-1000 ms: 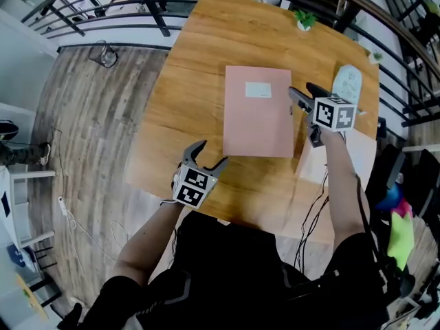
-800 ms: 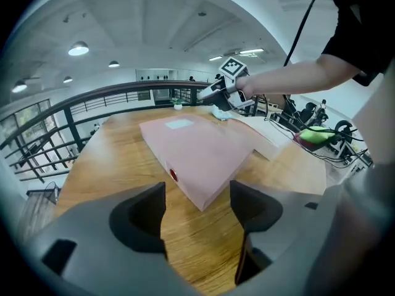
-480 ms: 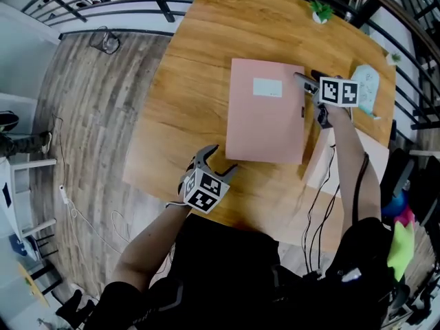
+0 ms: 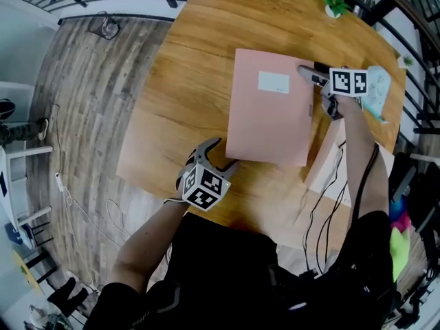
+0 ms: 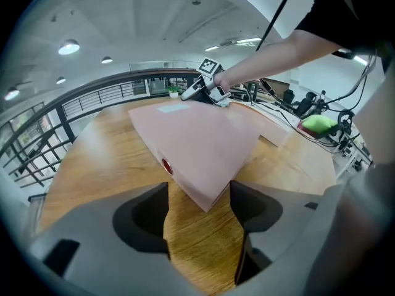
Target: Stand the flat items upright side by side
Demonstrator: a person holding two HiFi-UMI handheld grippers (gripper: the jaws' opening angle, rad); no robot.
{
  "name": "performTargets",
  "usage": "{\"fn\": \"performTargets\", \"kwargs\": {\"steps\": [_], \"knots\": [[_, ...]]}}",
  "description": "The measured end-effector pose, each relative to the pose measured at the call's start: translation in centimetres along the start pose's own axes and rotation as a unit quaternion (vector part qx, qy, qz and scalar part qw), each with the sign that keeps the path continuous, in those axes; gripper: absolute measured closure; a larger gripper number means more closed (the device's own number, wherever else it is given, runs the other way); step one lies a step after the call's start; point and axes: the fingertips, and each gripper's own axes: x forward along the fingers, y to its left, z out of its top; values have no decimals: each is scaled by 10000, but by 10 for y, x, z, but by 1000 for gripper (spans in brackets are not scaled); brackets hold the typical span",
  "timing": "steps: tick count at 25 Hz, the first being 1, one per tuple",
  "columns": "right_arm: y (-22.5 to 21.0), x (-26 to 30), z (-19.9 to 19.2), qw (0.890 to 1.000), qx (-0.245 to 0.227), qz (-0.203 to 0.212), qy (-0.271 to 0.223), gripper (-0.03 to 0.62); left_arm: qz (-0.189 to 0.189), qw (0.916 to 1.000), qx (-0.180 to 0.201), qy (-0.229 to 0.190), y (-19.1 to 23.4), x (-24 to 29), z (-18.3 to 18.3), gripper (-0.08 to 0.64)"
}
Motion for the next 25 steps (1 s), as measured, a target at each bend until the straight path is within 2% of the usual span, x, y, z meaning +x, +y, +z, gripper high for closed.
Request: {"fn": "performTargets", "kwargs": {"steps": [3,6,10,14,18,25], "knots": [[-2,8,-2,9986,262,440,103,222,-149,9998,-113,-2,-2,1,-1,238],[-1,14,0,9957,327,861,27,222,-236,9997,-9,-27,-4,2,2,268],[8,20,0,9867,1010,1271,-90,244,-241,9997,31,-41,-6,6,4,256],[8,22,4,9883,1010,1132,-135,261,-237,9995,202,-32,-8,9,6,266],[8,13,2,9891,1137,912,-205,297,-390,9978,523,84,-10,12,4,267],[24,-12,10,9925,853,745,-459,311,-399,9919,1163,309,-10,10,1,268]]}}
